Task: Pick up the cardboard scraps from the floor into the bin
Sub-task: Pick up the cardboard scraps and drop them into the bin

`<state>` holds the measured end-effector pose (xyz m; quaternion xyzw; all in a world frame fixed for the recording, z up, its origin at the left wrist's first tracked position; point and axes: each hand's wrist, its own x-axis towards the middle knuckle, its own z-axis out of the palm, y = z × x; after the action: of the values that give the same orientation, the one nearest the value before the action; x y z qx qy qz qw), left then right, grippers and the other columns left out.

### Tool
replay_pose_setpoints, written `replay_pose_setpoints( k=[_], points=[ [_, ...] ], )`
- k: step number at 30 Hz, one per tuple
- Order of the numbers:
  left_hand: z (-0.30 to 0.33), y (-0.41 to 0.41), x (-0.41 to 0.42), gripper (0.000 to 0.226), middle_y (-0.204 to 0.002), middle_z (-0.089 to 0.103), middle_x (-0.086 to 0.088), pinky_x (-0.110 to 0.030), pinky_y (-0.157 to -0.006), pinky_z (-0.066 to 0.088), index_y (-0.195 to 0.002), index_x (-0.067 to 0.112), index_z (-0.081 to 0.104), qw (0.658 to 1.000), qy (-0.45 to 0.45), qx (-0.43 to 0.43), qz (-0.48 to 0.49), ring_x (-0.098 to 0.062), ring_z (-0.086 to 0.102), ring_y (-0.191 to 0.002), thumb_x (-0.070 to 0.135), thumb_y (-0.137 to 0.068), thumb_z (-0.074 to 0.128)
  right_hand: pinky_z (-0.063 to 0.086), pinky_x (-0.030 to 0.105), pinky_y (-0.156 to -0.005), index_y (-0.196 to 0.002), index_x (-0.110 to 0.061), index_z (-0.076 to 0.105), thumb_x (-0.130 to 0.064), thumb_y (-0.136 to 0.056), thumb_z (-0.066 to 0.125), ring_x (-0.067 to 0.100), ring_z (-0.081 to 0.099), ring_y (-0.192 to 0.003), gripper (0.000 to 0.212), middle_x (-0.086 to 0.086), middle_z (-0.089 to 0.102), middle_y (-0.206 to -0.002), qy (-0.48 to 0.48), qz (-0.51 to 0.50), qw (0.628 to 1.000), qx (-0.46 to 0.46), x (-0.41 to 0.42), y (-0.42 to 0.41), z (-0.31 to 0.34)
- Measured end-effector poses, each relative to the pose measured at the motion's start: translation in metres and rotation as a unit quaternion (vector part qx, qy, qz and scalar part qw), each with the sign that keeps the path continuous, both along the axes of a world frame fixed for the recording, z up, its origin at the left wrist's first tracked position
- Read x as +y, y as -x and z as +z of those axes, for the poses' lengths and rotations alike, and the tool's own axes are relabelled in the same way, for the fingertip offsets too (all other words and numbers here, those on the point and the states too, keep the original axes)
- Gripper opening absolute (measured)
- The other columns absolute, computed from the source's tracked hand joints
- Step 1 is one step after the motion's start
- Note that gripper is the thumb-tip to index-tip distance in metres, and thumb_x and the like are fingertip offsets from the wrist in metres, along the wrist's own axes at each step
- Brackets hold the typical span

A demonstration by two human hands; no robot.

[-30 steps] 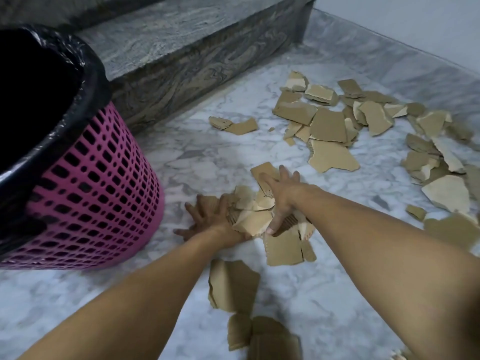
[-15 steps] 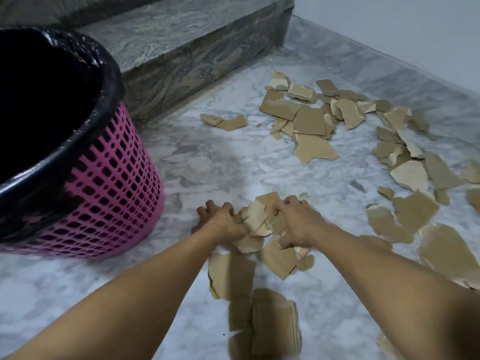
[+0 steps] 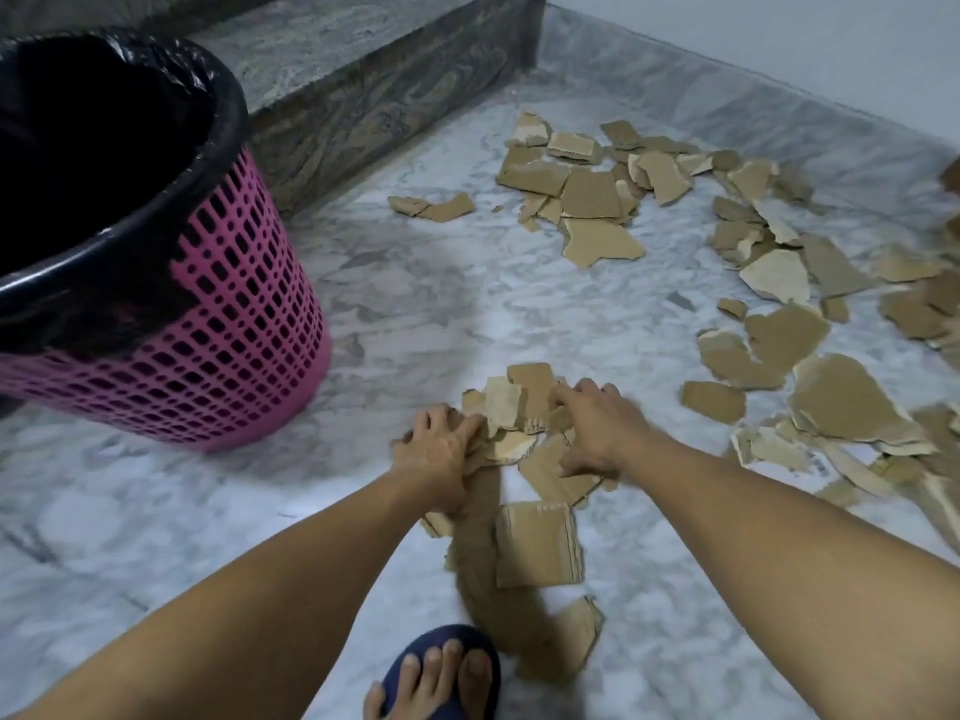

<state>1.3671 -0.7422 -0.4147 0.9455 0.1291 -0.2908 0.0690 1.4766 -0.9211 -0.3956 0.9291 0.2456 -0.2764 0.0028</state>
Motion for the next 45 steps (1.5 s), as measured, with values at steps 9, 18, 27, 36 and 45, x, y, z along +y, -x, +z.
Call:
replay_pose_setpoints(
  k=[9, 18, 27, 36, 45],
  points=[
    [0.014, 0.057, -0.016, 0.117, -0.151, 0.012, -0.006, -0.042, -0.102, 0.042, -0.151, 0.031, 0.000, 0.999, 0.044, 0.020, 0.004, -0.030, 0.019, -0.135, 0.038, -0.068, 0.082, 0.050, 0.042, -0.087, -0.139, -0.013, 0.026, -0.031, -0.067, 0.085, 0.036, 0.053, -0.116, 0.095, 0.016, 0.056, -0.124, -0.016, -0.139, 0.990, -0.007, -0.022, 0.048, 0.007],
    [-0.015, 0.075, -0.024, 0.132, -0.139, 0.015, -0.009, -0.043, -0.092, 0.036, -0.145, 0.032, 0.002, 0.998, -0.034, -0.047, -0.020, -0.030, 0.023, -0.126, 0.058, -0.045, 0.084, 0.032, 0.054, -0.111, -0.151, -0.024, -0.016, -0.072, -0.042, 0.083, 0.045, 0.019, -0.142, 0.155, 0.020, 0.003, -0.158, 0.064, -0.116, 0.984, 0.119, -0.021, 0.077, 0.011],
    [-0.009, 0.070, -0.016, 0.083, -0.136, 0.023, -0.006, -0.044, -0.086, 0.037, -0.132, 0.034, 0.026, 0.995, 0.052, -0.082, 0.016, -0.028, 0.024, -0.123, 0.056, -0.064, 0.067, 0.048, 0.043, -0.092, -0.136, -0.029, 0.027, -0.049, -0.043, 0.094, 0.036, 0.049, -0.120, 0.117, 0.010, 0.045, -0.133, -0.022, -0.185, 0.982, 0.028, -0.016, 0.107, -0.001],
    [-0.009, 0.099, -0.052, 0.129, -0.121, 0.022, -0.004, -0.044, -0.085, 0.046, -0.130, 0.025, 0.020, 0.997, 0.026, -0.066, 0.035, -0.025, 0.028, -0.116, 0.072, -0.025, 0.079, 0.052, 0.035, -0.084, -0.114, -0.014, 0.054, -0.034, -0.046, 0.096, 0.027, 0.061, -0.103, 0.083, 0.005, 0.064, -0.109, -0.141, -0.330, 0.928, 0.099, -0.032, 0.105, -0.012],
    [0.000, 0.084, -0.034, 0.064, -0.112, 0.057, -0.006, -0.032, -0.067, 0.049, -0.113, 0.023, 0.045, 0.956, 0.240, -0.074, 0.151, -0.024, 0.054, -0.088, 0.013, -0.064, 0.085, 0.044, 0.012, -0.045, -0.079, -0.014, 0.063, 0.004, -0.067, 0.084, 0.006, 0.057, -0.069, 0.030, -0.002, 0.064, -0.080, -0.265, -0.384, 0.858, 0.216, -0.044, 0.107, 0.009]
  ],
)
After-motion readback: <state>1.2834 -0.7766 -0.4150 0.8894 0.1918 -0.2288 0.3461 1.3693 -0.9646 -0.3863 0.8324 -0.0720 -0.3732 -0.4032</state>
